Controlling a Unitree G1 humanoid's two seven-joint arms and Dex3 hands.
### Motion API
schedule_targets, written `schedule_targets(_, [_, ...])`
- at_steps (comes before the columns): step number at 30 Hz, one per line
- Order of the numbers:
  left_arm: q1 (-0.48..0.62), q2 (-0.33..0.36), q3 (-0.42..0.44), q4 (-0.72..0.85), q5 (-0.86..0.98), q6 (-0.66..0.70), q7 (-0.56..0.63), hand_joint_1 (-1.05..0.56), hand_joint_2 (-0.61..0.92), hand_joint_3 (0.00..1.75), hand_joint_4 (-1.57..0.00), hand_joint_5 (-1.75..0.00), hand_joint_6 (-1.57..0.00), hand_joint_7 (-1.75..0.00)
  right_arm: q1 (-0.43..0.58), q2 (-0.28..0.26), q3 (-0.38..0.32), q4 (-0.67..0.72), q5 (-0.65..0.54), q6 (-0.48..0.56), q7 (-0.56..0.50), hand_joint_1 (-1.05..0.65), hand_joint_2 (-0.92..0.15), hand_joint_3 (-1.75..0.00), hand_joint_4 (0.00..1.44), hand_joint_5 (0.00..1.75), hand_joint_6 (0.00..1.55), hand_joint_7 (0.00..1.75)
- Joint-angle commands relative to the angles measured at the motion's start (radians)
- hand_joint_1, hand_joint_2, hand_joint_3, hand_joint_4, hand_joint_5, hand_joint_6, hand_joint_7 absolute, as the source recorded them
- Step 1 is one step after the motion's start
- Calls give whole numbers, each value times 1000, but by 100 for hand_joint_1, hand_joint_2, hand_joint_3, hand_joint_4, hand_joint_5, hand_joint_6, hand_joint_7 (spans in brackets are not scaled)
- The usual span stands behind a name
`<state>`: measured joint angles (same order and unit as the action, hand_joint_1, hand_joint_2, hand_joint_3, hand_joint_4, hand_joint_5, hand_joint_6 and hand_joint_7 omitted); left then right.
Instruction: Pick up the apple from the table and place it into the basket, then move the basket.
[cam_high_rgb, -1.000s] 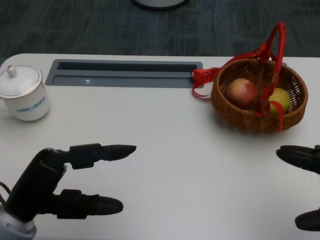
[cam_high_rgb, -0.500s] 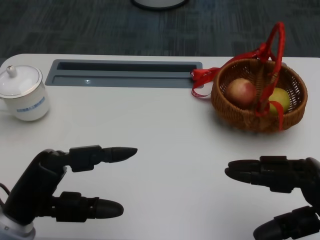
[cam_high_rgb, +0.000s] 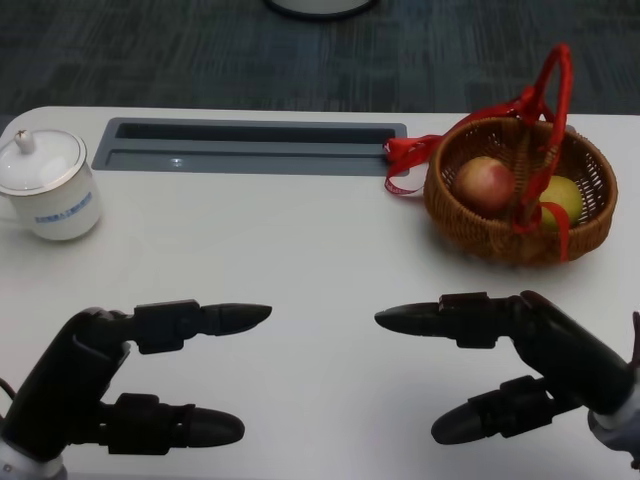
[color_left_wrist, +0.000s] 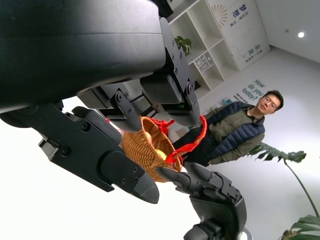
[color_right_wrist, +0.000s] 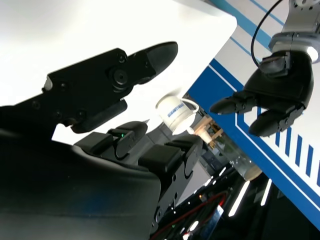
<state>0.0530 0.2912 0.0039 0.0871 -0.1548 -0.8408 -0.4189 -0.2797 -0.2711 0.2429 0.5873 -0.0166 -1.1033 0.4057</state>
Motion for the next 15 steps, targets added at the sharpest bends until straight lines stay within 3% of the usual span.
schedule_targets(1, [5,25,12,-1,1,-6,-11,-40,68,0,-90,0,-81,0,-46,13,-3,66,12,-6,22,-38,-75,0,63,0,58,0])
schedule_targets(15, [-1,39,23,15,-7,-2,-11,-38,68,0,-90,0,-81,0,-123,49,-35,198,-54,-59,-14,-37,-73,0,63,1,57,0])
